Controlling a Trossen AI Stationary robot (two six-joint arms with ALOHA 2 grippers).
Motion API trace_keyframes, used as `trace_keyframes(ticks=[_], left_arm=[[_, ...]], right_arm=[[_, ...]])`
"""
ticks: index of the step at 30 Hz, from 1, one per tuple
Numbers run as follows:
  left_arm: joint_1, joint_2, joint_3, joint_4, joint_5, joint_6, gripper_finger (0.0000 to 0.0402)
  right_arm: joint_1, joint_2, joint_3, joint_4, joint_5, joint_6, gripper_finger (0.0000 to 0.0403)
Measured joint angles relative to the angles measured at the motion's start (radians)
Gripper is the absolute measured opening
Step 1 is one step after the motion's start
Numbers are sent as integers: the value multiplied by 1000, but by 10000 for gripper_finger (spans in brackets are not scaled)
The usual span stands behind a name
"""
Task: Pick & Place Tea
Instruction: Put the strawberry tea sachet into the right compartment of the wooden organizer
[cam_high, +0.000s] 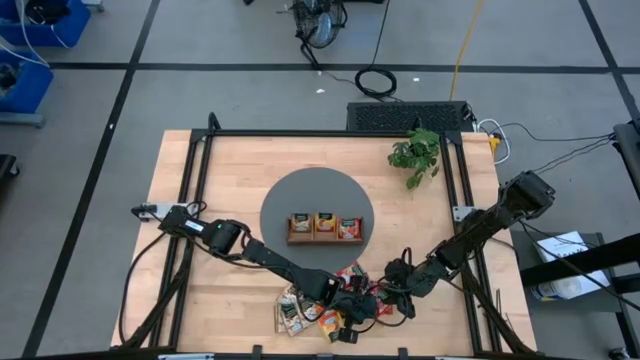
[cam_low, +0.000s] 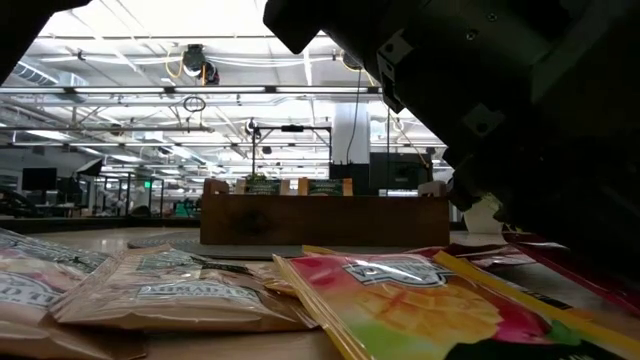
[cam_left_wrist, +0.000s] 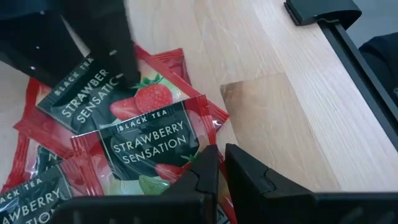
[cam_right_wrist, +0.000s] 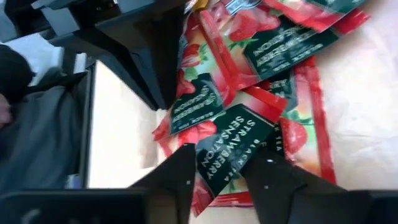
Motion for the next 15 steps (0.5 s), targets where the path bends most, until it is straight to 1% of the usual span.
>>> trace_keyframes(ticks=[4, 5, 6, 10, 15], left_arm=[[0, 0, -1, 1, 0, 44, 37], [0, 0, -1, 1, 0, 57, 37], [-1, 0, -1, 2, 0, 70, 37], [-13, -13, -3, 1, -4, 102, 37], [-48, -77, -5, -27, -16, 137, 37]], right_arm=[[0, 0, 0, -4, 5, -54, 30], [0, 0, 0, -4, 5, -70, 16], [0, 0, 0, -4, 7, -83, 9], [0, 0, 0, -4, 8, -88, 8], [0, -9, -1, -15, 3, -95, 3]])
